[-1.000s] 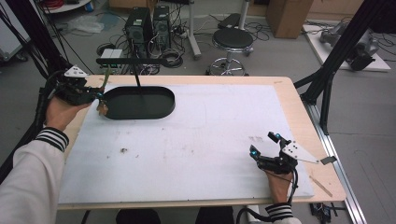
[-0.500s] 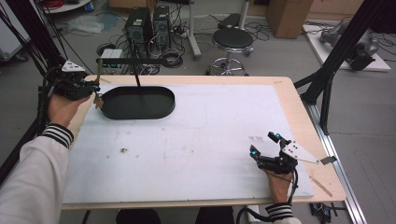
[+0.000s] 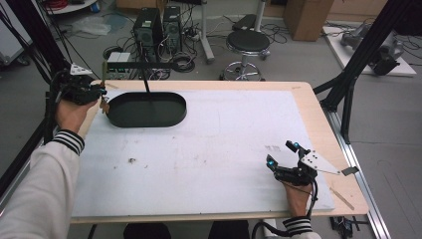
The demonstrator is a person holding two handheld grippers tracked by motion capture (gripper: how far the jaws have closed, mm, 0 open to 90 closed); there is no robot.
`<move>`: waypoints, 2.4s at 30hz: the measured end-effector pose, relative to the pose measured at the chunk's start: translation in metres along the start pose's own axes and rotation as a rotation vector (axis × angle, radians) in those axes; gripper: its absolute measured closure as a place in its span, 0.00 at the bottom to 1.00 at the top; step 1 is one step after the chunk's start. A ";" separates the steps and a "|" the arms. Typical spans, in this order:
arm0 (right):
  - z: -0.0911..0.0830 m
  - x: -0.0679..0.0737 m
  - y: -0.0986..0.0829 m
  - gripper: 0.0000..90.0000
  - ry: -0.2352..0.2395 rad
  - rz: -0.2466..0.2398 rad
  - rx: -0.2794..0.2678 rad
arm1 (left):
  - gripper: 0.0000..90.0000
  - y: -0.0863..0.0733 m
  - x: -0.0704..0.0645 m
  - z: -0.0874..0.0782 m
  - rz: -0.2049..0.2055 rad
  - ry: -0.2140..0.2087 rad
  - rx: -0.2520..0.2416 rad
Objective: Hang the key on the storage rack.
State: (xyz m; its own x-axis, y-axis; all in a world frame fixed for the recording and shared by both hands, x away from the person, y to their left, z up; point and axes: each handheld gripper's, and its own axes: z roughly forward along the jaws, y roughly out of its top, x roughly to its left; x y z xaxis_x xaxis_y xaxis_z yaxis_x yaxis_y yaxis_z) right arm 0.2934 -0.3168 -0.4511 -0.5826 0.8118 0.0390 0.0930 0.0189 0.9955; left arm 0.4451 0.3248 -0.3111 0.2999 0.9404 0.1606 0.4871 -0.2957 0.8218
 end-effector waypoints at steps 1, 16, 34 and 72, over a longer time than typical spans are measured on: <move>0.000 0.000 0.000 0.08 -0.001 -0.003 0.002 | 0.86 0.000 0.000 0.001 -0.007 -0.001 0.001; 0.000 0.000 0.000 0.08 0.000 0.004 0.001 | 0.86 0.000 -0.001 0.012 -0.009 0.013 0.012; 0.000 0.000 0.000 0.08 0.001 0.007 0.001 | 0.86 0.008 -0.005 0.018 0.011 0.051 0.029; -0.001 -0.001 0.000 0.08 0.001 0.009 0.002 | 0.86 0.006 -0.010 0.039 0.018 0.043 0.127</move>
State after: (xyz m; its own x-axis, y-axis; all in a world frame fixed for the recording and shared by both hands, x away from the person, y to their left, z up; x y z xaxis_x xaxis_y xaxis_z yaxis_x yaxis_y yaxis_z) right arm 0.2934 -0.3177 -0.4511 -0.5826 0.8113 0.0485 0.1000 0.0124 0.9949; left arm 0.4768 0.3074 -0.3289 0.2753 0.9402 0.2007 0.5823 -0.3292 0.7434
